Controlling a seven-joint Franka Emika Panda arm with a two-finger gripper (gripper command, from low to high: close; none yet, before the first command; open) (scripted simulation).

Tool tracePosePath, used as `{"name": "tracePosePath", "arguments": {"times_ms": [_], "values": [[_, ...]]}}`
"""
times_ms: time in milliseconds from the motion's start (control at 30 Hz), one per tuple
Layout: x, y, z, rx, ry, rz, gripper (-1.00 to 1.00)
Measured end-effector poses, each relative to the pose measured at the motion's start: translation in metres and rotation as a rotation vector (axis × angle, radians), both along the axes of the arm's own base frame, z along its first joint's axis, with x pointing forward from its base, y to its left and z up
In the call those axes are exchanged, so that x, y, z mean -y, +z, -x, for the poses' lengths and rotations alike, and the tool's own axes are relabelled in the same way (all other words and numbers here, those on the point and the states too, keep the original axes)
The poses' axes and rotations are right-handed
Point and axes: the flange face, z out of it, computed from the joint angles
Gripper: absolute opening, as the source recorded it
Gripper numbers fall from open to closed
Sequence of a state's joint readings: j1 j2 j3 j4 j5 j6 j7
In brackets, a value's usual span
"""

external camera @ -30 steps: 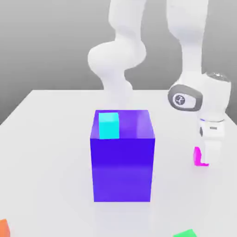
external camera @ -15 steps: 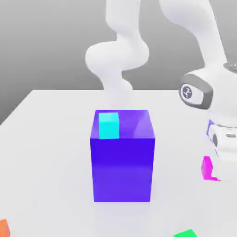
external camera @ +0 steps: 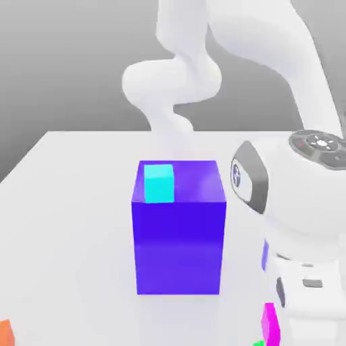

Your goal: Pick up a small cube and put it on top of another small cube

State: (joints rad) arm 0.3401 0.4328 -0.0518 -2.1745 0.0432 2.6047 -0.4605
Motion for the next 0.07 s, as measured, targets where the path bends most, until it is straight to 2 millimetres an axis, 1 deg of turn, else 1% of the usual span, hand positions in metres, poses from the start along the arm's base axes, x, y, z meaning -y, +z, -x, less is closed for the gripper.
{"name": "tracePosePath", "arguments": {"times_ms": [67], "values": [[0.0000,0.0000,0.0000,0.000,0.000,0.000,1.00]]}}
